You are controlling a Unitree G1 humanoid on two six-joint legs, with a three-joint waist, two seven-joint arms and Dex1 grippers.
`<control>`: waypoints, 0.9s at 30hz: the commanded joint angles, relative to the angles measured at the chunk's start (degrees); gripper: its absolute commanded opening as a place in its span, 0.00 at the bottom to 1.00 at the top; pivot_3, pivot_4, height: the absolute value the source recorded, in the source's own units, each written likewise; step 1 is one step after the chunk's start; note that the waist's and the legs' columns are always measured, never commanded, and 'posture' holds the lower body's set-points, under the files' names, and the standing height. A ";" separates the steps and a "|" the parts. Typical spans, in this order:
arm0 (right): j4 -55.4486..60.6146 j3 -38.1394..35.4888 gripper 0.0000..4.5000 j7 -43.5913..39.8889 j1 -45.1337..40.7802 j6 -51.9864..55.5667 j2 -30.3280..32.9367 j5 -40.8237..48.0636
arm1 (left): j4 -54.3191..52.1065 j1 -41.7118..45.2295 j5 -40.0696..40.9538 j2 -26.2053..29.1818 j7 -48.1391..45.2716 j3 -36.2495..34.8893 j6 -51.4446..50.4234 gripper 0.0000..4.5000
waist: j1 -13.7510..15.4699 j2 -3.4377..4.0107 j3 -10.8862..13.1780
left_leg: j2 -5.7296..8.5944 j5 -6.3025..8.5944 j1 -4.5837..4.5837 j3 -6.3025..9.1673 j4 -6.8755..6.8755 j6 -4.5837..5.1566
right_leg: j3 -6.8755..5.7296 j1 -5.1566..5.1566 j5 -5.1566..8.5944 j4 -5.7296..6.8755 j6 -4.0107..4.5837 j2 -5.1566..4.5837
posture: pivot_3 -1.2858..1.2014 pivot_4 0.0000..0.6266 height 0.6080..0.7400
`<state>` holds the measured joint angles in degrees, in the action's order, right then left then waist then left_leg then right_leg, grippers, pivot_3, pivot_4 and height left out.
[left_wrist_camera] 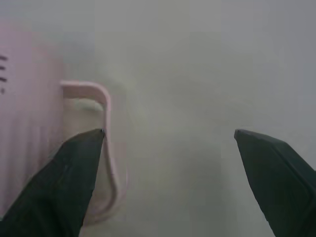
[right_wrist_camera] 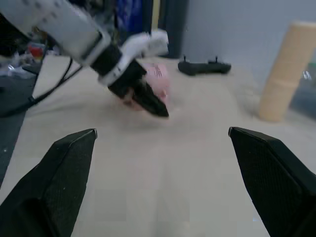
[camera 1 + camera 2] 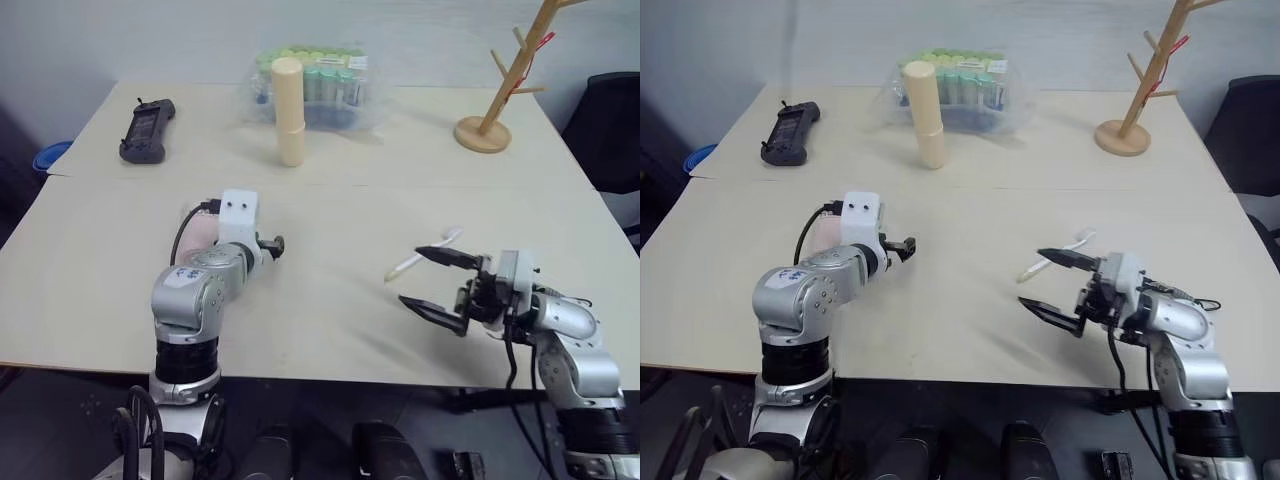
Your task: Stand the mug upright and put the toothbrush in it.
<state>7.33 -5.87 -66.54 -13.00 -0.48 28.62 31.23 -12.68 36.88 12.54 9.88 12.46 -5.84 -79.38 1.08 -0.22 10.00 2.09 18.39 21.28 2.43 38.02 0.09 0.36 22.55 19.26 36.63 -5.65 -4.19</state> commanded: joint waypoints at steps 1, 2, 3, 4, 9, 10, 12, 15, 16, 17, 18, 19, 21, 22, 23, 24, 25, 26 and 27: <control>3.01 1.33 0.99 1.19 -1.13 -0.62 -1.49 1.10 | 1.37 1.57 -2.19 2.00 -0.91 -1.56 -0.36 1.00 | 0.14 -0.01 0.01 | 0.00 0.00 0.04 0.02 -0.01 -0.01 | -0.02 0.04 0.00 0.02 0.00 -0.01 | 0.52 0.24 1.00; 3.05 1.54 0.99 1.64 -1.35 -0.28 -1.81 1.06 | 1.82 1.67 -2.15 2.82 -1.78 -1.31 -0.58 1.00 | 0.17 -0.01 0.01 | 0.00 0.00 0.06 0.03 0.00 -0.01 | -0.03 0.04 0.00 0.15 0.00 -0.01 | 0.52 0.24 1.00; 3.08 1.70 0.99 1.98 -1.50 -0.06 -2.02 1.08 | 2.12 1.72 -2.10 3.39 -2.46 -1.14 -0.69 1.00 | 0.20 -0.02 0.01 | 0.01 0.00 0.06 0.03 0.00 -0.01 | -0.03 0.03 0.00 0.18 0.00 -0.03 | 0.52 0.24 1.00; 2.72 1.70 0.99 1.96 -1.47 -0.21 -2.05 1.05 | 2.43 1.65 -2.11 4.16 -3.12 -1.25 -0.87 1.00 | 0.24 -0.02 0.01 | 0.04 0.00 0.07 0.02 0.00 0.00 | -0.03 0.03 0.00 0.18 0.00 -0.07 | 0.52 0.24 1.00; 0.26 0.36 0.99 1.69 -0.40 -0.90 -1.39 0.89 | 2.99 0.50 -0.10 11.23 -10.77 0.65 -3.16 1.00 | 0.18 -0.02 0.01 | 0.05 0.00 0.07 0.07 0.00 0.00 | -0.06 0.02 0.00 0.17 0.00 -0.08 | 0.52 0.24 1.00; -0.37 -0.25 1.00 1.84 -0.14 -1.11 -1.26 0.92 | 3.42 -0.22 0.61 14.82 -14.00 2.70 -2.87 0.91 | 0.08 -0.02 0.01 | 0.04 0.00 0.07 0.08 -0.01 0.00 | -0.06 0.02 0.00 0.17 0.00 -0.07 | 0.52 0.24 1.00; -1.20 -1.01 1.00 2.00 0.10 -1.63 -1.16 0.79 | 4.13 -1.14 1.28 19.53 -18.42 5.33 -0.90 0.80 | -0.32 -0.01 0.01 | 0.03 0.00 0.05 0.08 -0.06 -0.01 | -0.04 0.04 0.01 0.19 0.02 -0.05 | 0.52 0.24 1.00; -1.91 -1.56 1.00 2.24 0.32 -2.56 -1.03 0.24 | 5.01 -1.28 1.88 24.23 -23.32 8.55 0.95 0.61 | -1.03 -0.01 0.01 | 0.01 -0.01 -0.01 0.09 -0.12 -0.05 | -0.04 0.03 0.03 0.20 0.06 -0.05 | 0.52 0.24 1.00; -2.24 -1.79 1.00 2.28 0.39 -2.89 -0.98 0.06 | 5.45 -1.29 1.82 25.15 -24.76 8.96 2.74 0.55 | -1.16 -0.01 0.01 | 0.01 -0.01 0.00 0.09 -0.12 -0.05 | -0.04 0.03 0.03 0.19 0.06 -0.05 | 0.52 0.24 1.00; -2.48 -2.02 1.00 2.32 0.52 -3.14 -0.89 -0.08 | 5.66 -1.11 1.99 26.05 -26.40 9.51 3.99 0.48 | -1.23 -0.01 0.01 | 0.00 -0.01 -0.01 0.10 -0.13 -0.05 | -0.04 0.03 0.04 0.19 0.07 -0.05 | 0.52 0.24 1.00; -2.80 -2.34 1.00 2.30 0.75 -3.46 -0.74 -0.21 | 5.96 -0.87 2.13 27.06 -28.01 10.27 4.74 0.41 | -1.24 -0.01 0.01 | 0.00 -0.01 -0.01 0.10 -0.14 -0.05 | -0.04 0.04 0.04 0.19 0.07 -0.05 | 0.52 0.24 1.00; -3.15 -2.65 1.00 2.19 0.98 -3.81 -0.61 -0.33 | 6.41 -0.85 1.96 27.58 -29.24 10.51 6.67 0.34 | -1.21 -0.01 0.01 | 0.00 -0.01 -0.01 0.10 -0.14 -0.05 | -0.05 0.04 0.04 0.19 0.08 -0.05 | 0.52 0.24 1.00; -3.60 -3.30 1.00 2.10 1.68 -4.47 -0.31 -0.50 | 7.54 -0.72 2.00 28.43 -31.75 10.93 9.46 0.20 | -1.15 -0.01 0.01 | 0.00 -0.01 -0.01 0.10 -0.14 -0.05 | -0.05 0.04 0.04 0.19 0.08 -0.06 | 0.52 0.24 1.00; -3.69 -3.58 1.00 2.10 2.11 -4.81 -0.11 -0.52 | 8.15 -0.84 2.04 28.49 -33.03 10.76 11.92 0.13 | -1.14 -0.01 0.00 | 0.00 -0.01 0.00 0.10 -0.14 -0.05 | -0.05 0.04 0.05 0.18 0.08 -0.06 | 0.52 0.24 1.00; -3.68 -3.92 1.00 2.16 2.60 -5.03 0.09 -0.46 | 8.39 -0.98 3.00 28.30 -35.37 10.37 14.41 0.07 | -1.12 -0.01 0.01 | 0.00 -0.01 0.00 0.10 -0.14 -0.05 | -0.05 0.04 0.04 0.18 0.08 -0.07 | 0.52 0.24 1.00; -3.60 -4.28 1.00 2.29 3.09 -5.23 0.29 -0.40 | 8.44 -1.08 4.25 27.77 -37.37 9.57 16.11 0.01 | -0.90 -0.01 0.00 | 0.01 -0.01 0.00 0.10 -0.14 -0.04 | -0.04 0.04 0.04 0.18 0.08 -0.08 | 0.52 0.24 1.00; -3.50 -4.66 1.00 2.38 3.65 -5.48 0.56 -0.34 | 8.10 -1.30 6.00 26.86 -40.20 8.48 19.15 0.01 | -0.72 0.03 -0.02 | 0.02 -0.01 0.01 0.13 -0.12 -0.04 | -0.07 0.02 0.04 0.15 0.08 -0.12 | 0.52 0.24 1.00; -3.46 -4.94 1.00 2.54 4.07 -5.69 0.79 -0.30 | 7.55 -1.52 7.51 25.99 -42.90 7.55 21.87 0.01 | -0.56 0.03 -0.02 | 0.08 -0.01 0.01 0.12 -0.11 -0.02 | -0.06 0.01 0.05 0.12 0.08 -0.19 | 0.52 0.24 1.00; -3.45 -5.34 1.00 2.74 4.50 -5.92 1.01 -0.32 | 6.56 -1.82 9.99 24.78 -46.36 6.39 24.32 0.01 | -0.29 0.03 -0.02 | 0.11 -0.02 0.01 0.11 -0.11 0.00 | -0.06 0.00 0.04 0.11 0.08 -0.22 | 0.52 0.24 1.00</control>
<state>2.50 -9.33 -64.19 -8.81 -5.08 28.70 30.51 -3.94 35.72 17.29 36.75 -27.31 1.57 -60.18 0.80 -0.19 9.99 2.21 18.37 21.31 2.54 37.93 0.10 0.30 22.54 19.30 36.69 -5.57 -4.41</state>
